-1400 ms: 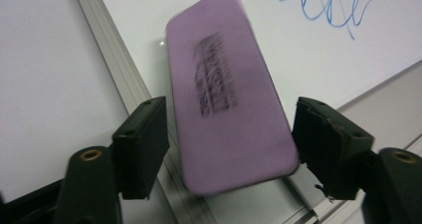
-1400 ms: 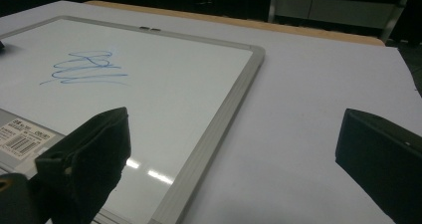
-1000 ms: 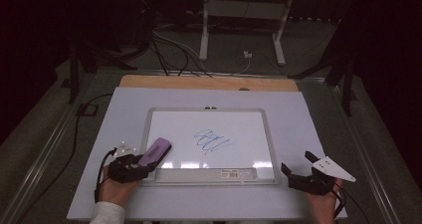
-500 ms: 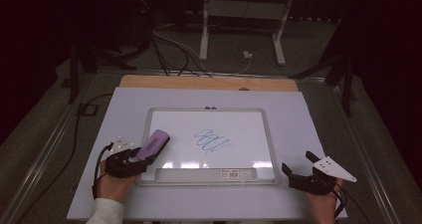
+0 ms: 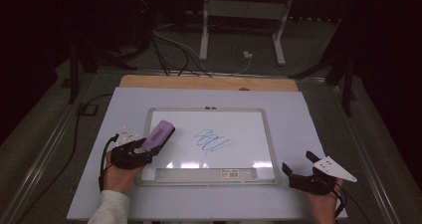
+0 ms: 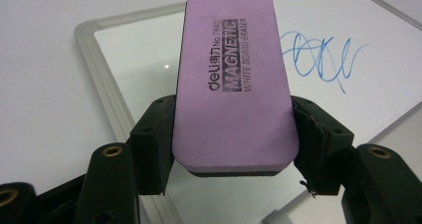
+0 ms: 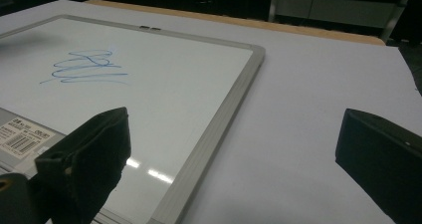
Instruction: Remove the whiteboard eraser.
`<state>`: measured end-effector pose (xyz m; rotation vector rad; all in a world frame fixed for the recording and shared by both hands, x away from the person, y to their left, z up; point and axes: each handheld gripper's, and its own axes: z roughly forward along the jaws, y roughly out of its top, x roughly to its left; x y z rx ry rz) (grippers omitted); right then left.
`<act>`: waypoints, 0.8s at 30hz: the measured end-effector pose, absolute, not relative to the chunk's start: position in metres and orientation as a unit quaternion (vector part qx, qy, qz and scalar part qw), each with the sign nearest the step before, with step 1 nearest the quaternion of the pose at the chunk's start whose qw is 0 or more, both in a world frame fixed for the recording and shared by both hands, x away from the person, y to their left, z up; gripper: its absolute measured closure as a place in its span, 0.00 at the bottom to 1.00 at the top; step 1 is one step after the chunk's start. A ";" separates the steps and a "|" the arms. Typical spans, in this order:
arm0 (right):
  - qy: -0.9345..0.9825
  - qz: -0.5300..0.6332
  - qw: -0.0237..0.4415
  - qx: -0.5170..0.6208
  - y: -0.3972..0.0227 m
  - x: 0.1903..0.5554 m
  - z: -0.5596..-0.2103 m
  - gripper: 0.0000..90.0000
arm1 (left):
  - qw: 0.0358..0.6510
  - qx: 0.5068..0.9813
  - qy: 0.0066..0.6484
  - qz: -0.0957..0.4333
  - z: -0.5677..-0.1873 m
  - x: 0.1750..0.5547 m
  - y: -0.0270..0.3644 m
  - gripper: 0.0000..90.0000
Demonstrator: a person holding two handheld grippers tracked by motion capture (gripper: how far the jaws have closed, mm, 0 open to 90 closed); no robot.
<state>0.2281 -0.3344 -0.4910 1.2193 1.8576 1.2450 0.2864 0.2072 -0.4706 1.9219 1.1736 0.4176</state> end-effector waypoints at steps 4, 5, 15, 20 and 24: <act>0.697 0.467 0.293 0.457 -0.334 0.228 -0.491 0.01 | 0.416 0.764 0.464 0.168 -0.470 0.290 0.205 0.46; 0.698 0.467 0.294 0.457 -0.334 0.228 -0.491 0.01 | 0.416 0.764 0.463 0.168 -0.470 0.291 0.204 0.46; 0.698 0.467 0.293 0.457 -0.334 0.228 -0.491 0.01 | 0.418 0.766 0.457 0.173 -0.470 0.299 0.200 0.46; 0.697 0.468 0.292 0.458 -0.334 0.228 -0.491 0.01 | 0.416 0.768 0.455 0.175 -0.469 0.303 0.196 0.46; 0.697 0.467 0.292 0.458 -0.334 0.228 -0.491 0.01 | 0.415 0.769 0.453 0.175 -0.470 0.306 0.193 0.46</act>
